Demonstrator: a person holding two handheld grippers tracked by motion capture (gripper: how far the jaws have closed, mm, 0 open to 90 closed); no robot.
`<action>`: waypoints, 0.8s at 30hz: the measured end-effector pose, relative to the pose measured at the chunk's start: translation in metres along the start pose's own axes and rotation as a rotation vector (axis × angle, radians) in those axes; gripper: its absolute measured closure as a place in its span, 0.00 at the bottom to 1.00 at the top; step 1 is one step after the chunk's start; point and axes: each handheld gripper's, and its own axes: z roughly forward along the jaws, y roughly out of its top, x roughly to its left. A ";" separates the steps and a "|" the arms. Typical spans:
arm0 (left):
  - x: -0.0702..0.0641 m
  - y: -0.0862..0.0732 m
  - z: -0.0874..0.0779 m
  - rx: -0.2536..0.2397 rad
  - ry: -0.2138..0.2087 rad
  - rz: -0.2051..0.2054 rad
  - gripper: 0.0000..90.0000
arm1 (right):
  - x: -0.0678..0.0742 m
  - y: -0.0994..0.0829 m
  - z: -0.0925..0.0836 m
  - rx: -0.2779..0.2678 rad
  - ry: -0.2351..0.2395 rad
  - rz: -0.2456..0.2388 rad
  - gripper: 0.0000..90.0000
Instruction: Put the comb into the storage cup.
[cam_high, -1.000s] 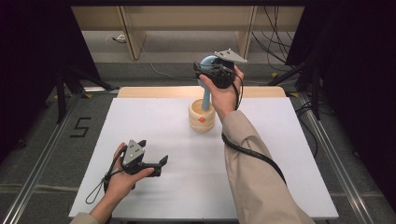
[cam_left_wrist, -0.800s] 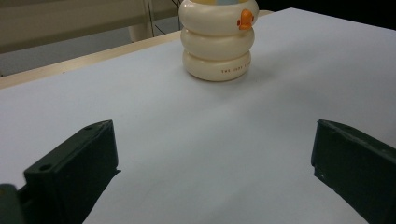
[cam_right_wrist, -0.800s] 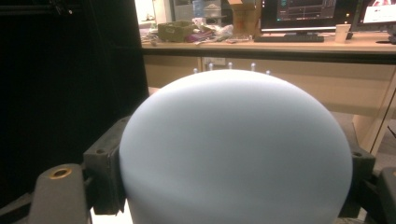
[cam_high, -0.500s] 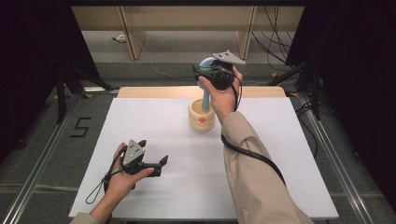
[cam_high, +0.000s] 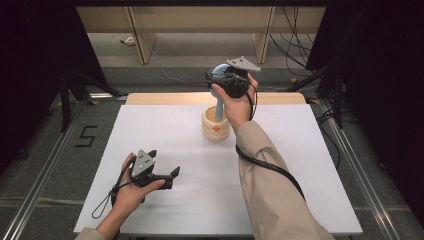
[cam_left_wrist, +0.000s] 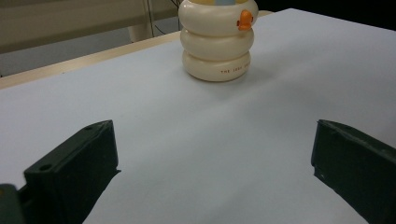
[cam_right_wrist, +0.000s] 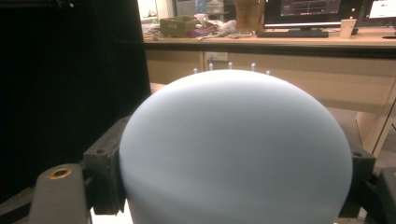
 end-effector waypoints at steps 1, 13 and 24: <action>0.000 0.000 0.000 -0.002 0.001 -0.001 0.00 | 0.000 -0.001 0.000 -0.001 -0.001 0.000 0.23; -0.001 -0.001 0.001 0.002 -0.002 -0.002 0.00 | 0.000 -0.010 0.006 0.012 0.000 -0.004 0.23; -0.001 0.000 0.001 0.000 -0.003 -0.002 0.00 | -0.001 -0.016 0.009 0.021 -0.004 -0.001 0.23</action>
